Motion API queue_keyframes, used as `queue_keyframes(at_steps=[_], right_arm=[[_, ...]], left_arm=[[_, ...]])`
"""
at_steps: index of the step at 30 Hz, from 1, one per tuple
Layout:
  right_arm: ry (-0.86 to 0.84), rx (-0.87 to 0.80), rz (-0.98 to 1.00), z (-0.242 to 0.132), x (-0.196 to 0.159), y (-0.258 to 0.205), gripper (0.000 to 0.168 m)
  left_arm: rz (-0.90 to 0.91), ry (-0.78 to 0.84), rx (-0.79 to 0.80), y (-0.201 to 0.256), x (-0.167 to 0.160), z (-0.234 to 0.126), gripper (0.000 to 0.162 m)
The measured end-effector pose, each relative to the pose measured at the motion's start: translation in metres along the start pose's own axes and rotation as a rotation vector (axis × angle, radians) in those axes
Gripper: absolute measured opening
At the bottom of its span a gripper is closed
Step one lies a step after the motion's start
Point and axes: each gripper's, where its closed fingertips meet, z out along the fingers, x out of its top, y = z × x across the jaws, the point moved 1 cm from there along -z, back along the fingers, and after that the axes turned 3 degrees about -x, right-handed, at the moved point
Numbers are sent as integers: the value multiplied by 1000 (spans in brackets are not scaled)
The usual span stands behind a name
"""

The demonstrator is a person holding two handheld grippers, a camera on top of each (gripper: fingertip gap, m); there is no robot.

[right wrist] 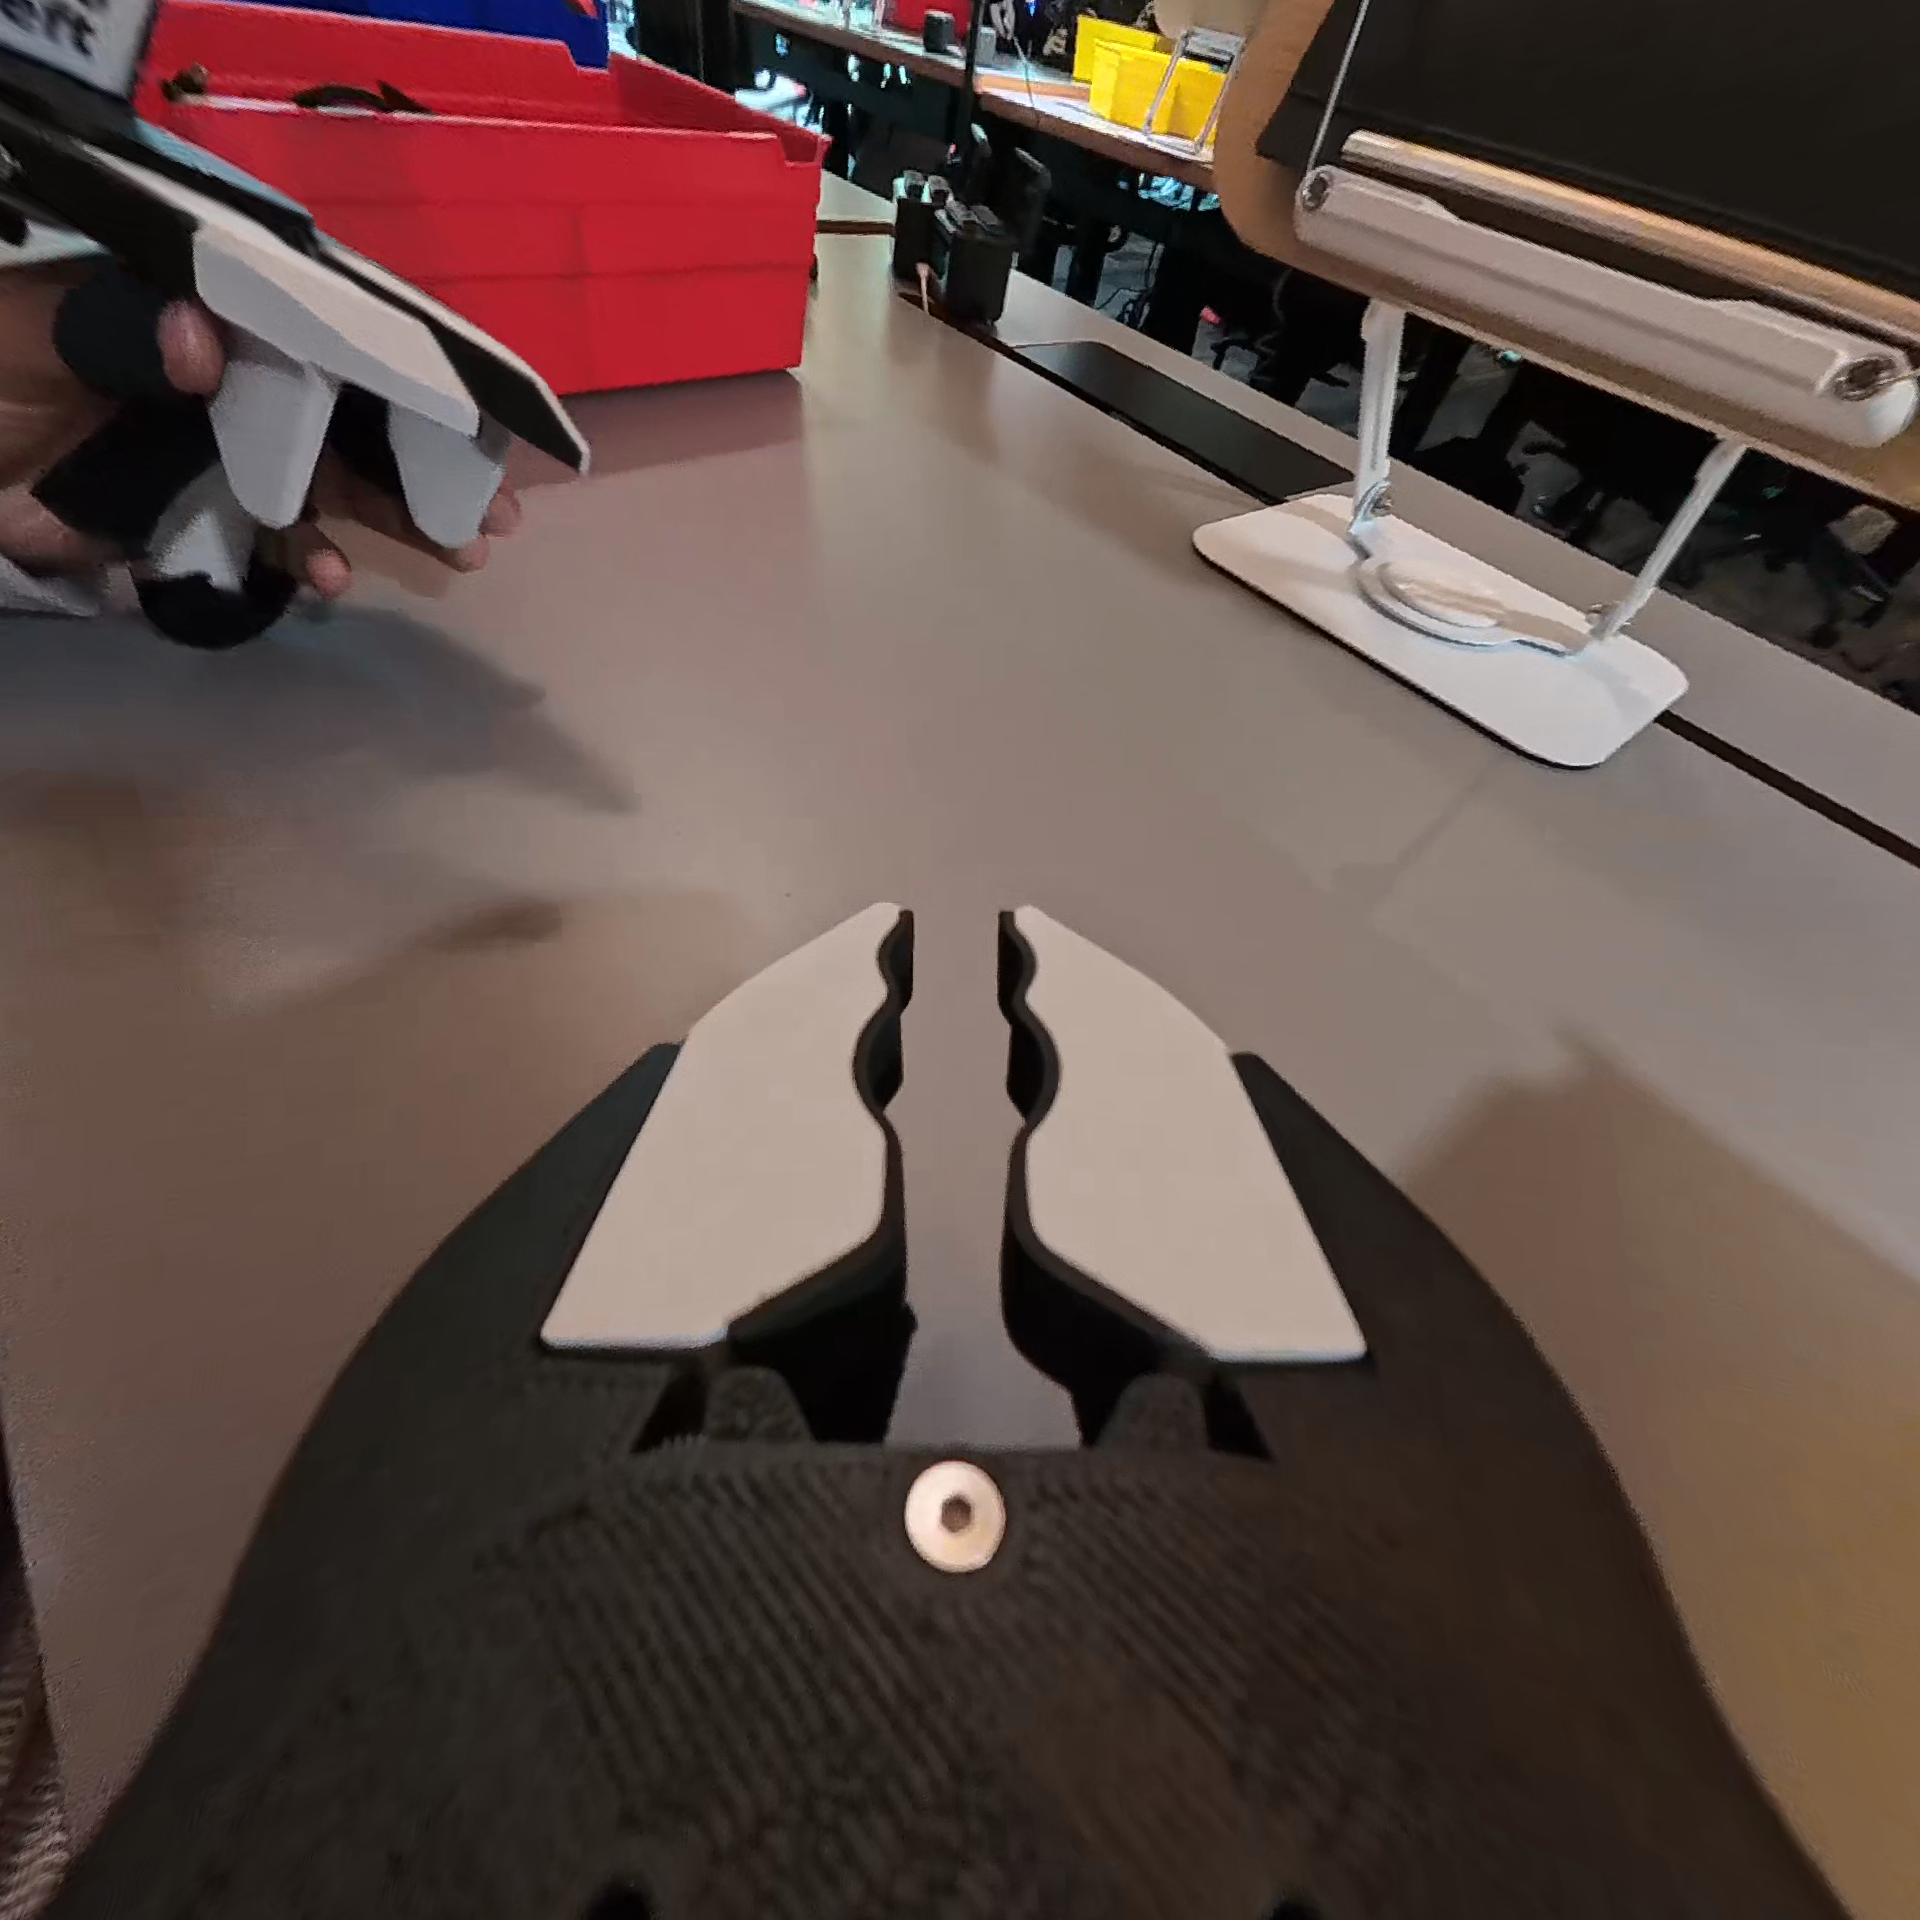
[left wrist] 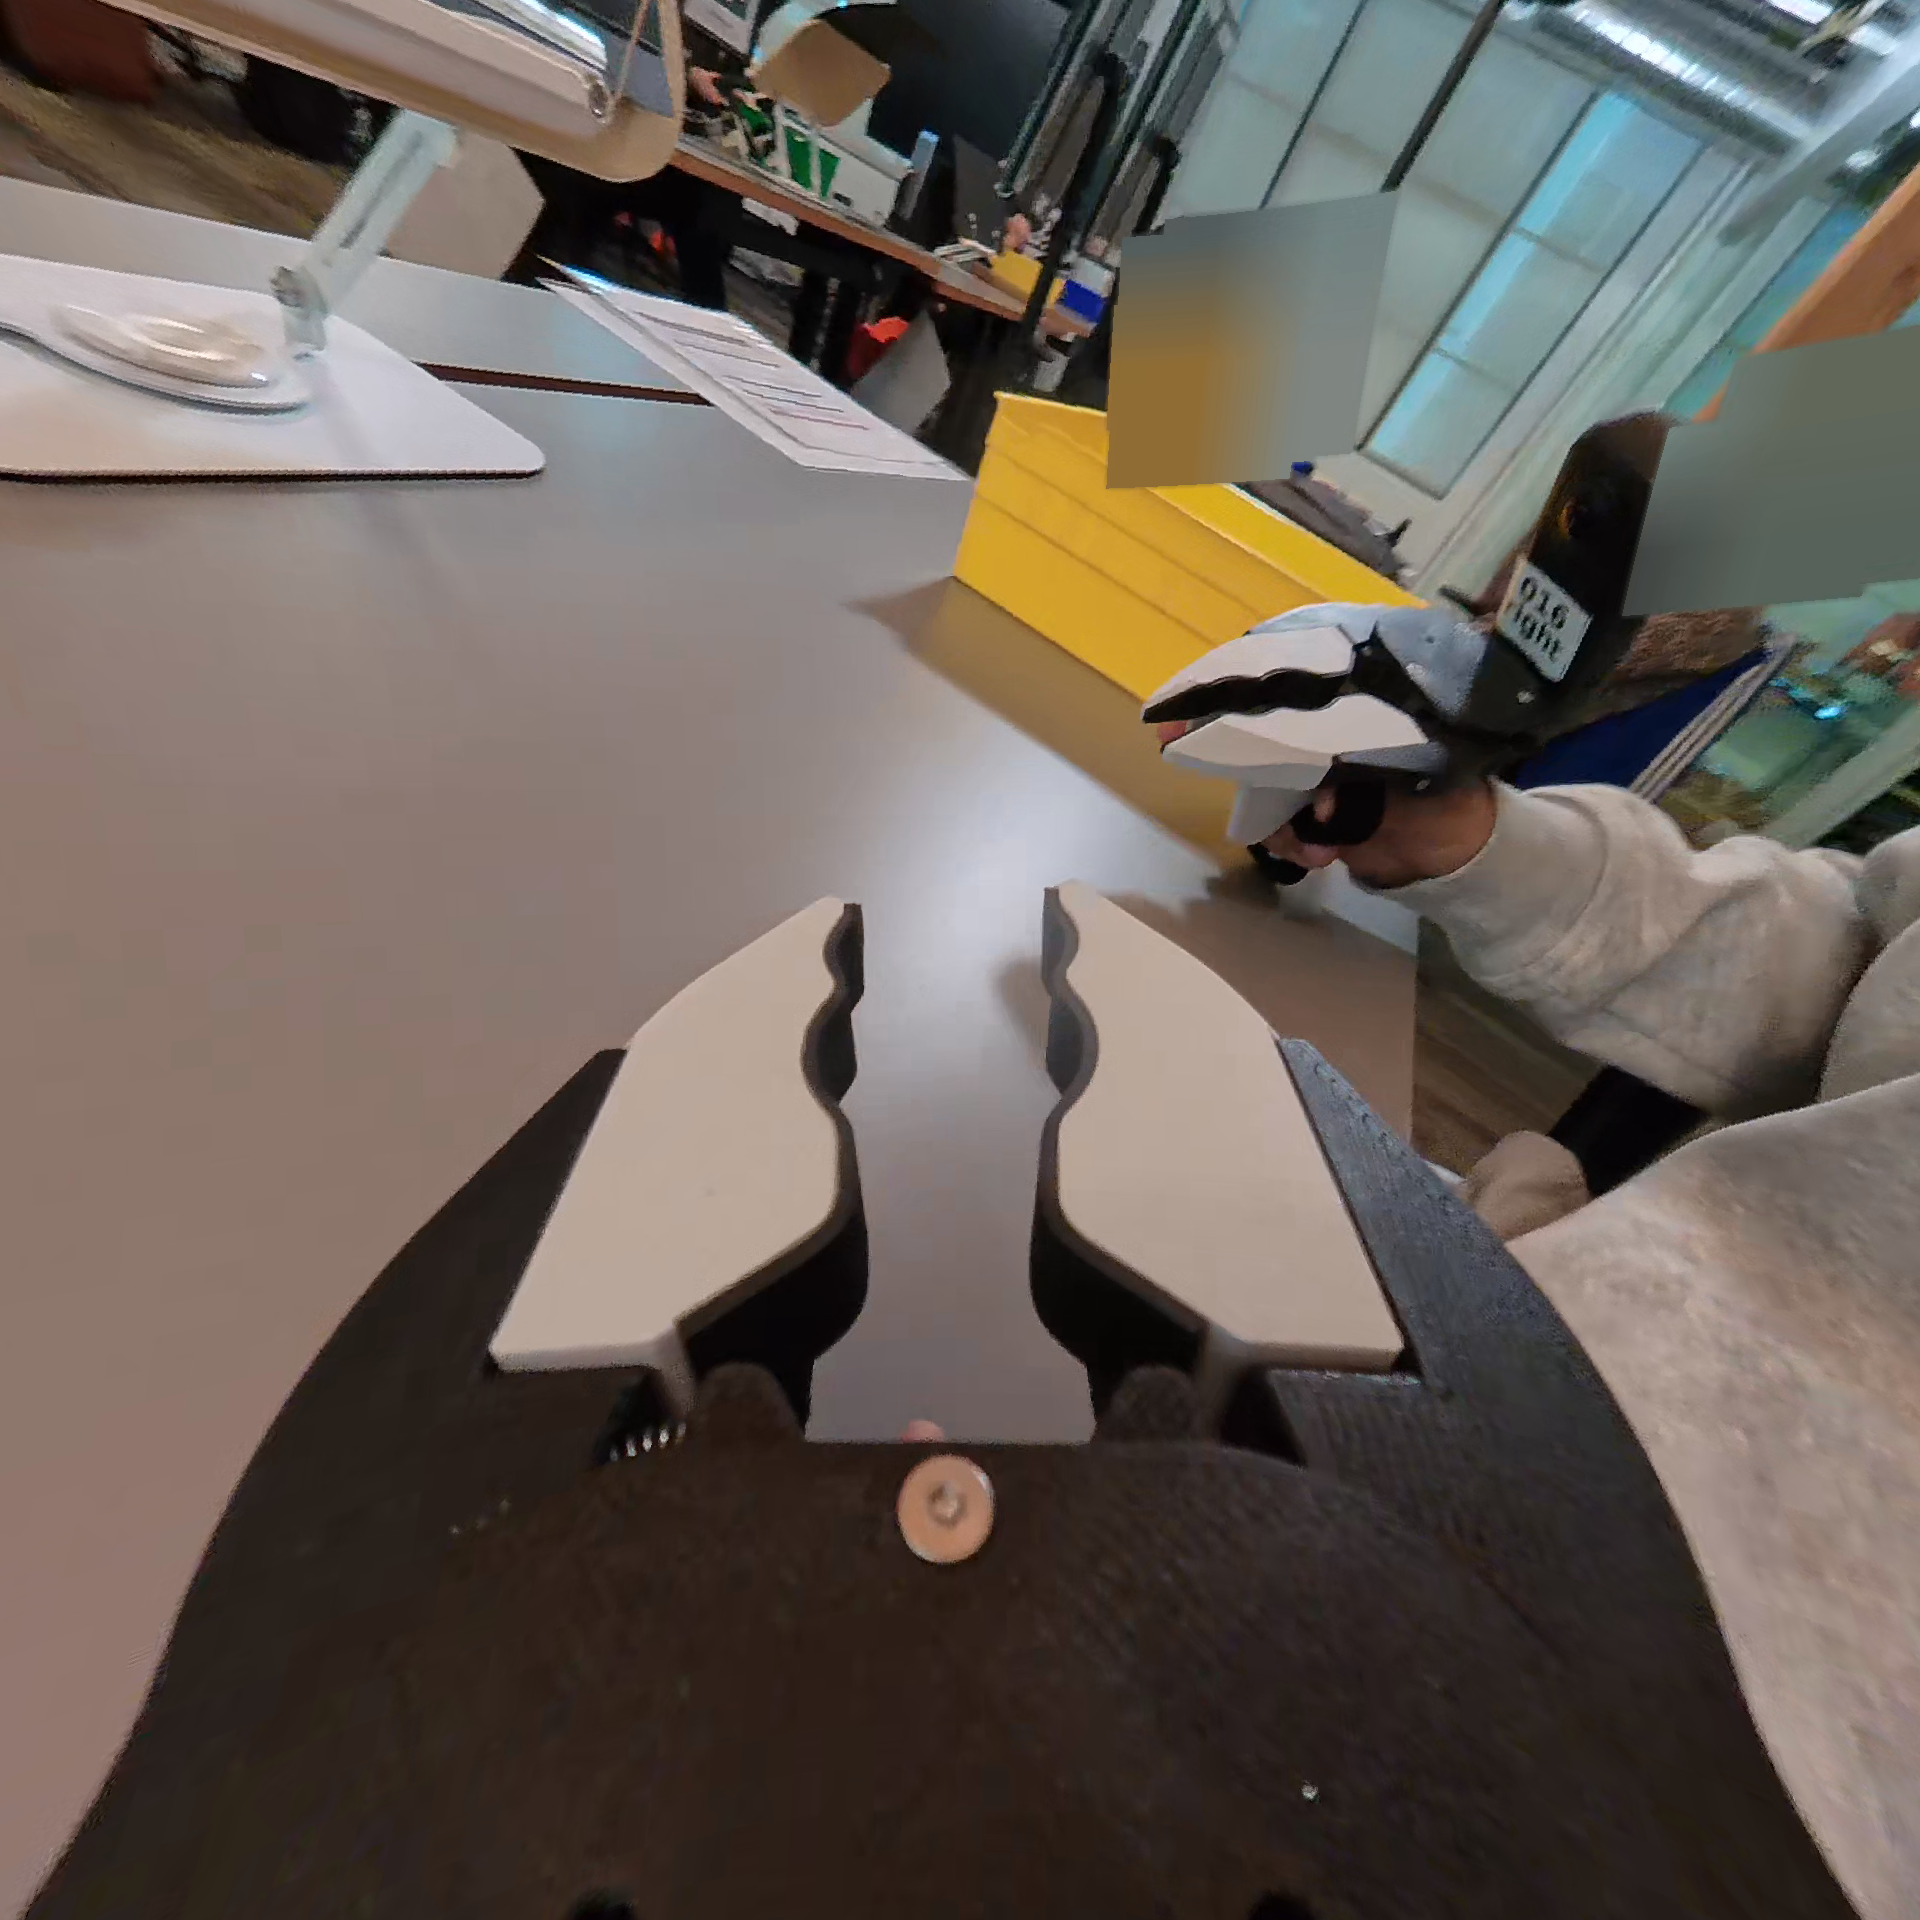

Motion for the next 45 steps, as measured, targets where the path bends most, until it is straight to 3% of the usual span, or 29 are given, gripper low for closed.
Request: queue_keyframes(at_steps=[1,8,16,27,32,37,39,41,45], right_arm=[[12,-2,14,-2,1,2,15],[58,11,171,-9,4,16,16],[-165,70,157,18,-19,8,14],[-266,124,238,38,-29,13,23],[-249,146,286,36,-27,15,24],[-267,146,213,37,-28,8,24],[-279,141,178,38,-30,5,23],[-288,135,170,38,-31,5,24],[-253,135,195,36,-27,7,23]], left_arm=[[-18,3,-24,1,1,5,33],[-39,-41,-98,6,-1,26,34],[-144,-7,-143,0,2,27,36],[-370,24,-237,-14,4,27,37],[-380,81,-230,-18,10,23,39],[-318,83,-219,-13,12,23,41],[-240,120,-195,-9,25,17,40],[-145,189,-102,-9,60,-5,40],[89,188,303,-48,138,-92,45]])
